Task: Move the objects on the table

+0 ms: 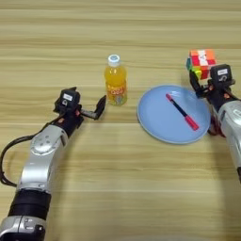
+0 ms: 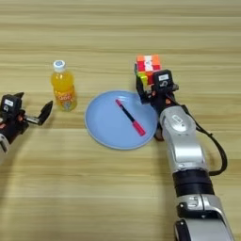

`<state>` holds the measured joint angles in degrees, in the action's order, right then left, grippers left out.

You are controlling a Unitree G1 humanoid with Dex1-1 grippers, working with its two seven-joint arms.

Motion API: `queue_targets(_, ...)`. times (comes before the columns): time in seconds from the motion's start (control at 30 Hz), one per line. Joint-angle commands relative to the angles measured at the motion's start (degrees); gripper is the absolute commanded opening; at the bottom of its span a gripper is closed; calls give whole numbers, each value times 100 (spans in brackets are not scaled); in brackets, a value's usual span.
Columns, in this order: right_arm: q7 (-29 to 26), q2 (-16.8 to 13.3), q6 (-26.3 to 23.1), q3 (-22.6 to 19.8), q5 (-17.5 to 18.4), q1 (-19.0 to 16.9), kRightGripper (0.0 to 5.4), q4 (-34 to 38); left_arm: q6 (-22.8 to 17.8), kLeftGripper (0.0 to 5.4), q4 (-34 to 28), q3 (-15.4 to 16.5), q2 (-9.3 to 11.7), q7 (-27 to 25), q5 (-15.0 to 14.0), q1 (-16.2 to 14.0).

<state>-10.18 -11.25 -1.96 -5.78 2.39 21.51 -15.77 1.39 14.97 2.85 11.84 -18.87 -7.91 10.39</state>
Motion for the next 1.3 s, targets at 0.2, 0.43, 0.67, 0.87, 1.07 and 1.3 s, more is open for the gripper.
queue_targets(0.2, 458, -330, 180, -346, -145, -70, 334, -166, 353, 540, 331, 282, 28, 613, 263, 284)
queue_targets(0.43, 651, -440, 206, -568, -90, -96, 334, -490, 1098, 540, 1060, 545, -203, 956, 116, 663)
queue_targets(0.67, 638, -486, 244, -586, -103, -170, 334, -649, 1839, 540, 1753, 659, -283, 1090, 167, 903)
queue_targets(0.87, 602, -579, 254, -611, -112, -178, 334, -968, 2091, 540, 2052, 671, -289, 1172, 185, 1011)
queue_targets(1.07, 474, -582, 224, -652, 24, -123, 334, -1266, 2179, 540, 2099, 658, -310, 1219, 182, 1021)
queue_targets(1.3, 216, -576, 122, -692, 248, -31, 334, -1697, 2266, 540, 2120, 666, -303, 1288, 192, 1042)
